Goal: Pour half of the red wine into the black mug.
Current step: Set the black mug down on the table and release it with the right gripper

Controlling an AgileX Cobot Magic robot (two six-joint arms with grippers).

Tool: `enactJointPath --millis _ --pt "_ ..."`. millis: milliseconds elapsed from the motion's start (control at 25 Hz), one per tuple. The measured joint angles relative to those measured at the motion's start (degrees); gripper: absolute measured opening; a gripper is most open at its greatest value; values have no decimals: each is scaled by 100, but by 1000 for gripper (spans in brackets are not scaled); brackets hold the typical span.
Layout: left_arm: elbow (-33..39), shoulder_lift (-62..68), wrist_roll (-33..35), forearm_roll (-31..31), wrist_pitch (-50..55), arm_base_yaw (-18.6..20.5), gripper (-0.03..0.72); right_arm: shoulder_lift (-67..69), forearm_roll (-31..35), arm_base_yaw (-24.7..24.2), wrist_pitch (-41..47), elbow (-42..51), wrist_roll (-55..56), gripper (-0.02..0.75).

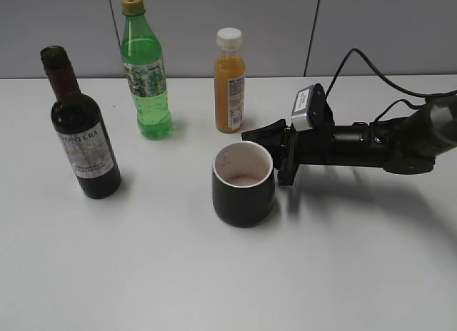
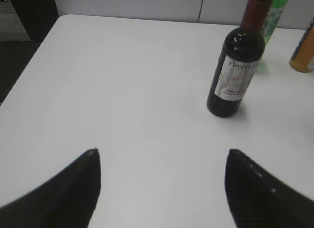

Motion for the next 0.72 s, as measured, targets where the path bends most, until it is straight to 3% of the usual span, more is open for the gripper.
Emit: enactJointPath --millis 360,720 --pt "0 0 0 0 0 0 589 0 -161 -140 -96 18 0 179" --pt "0 0 0 0 0 0 589 0 -275 -755 -115 177 29 232"
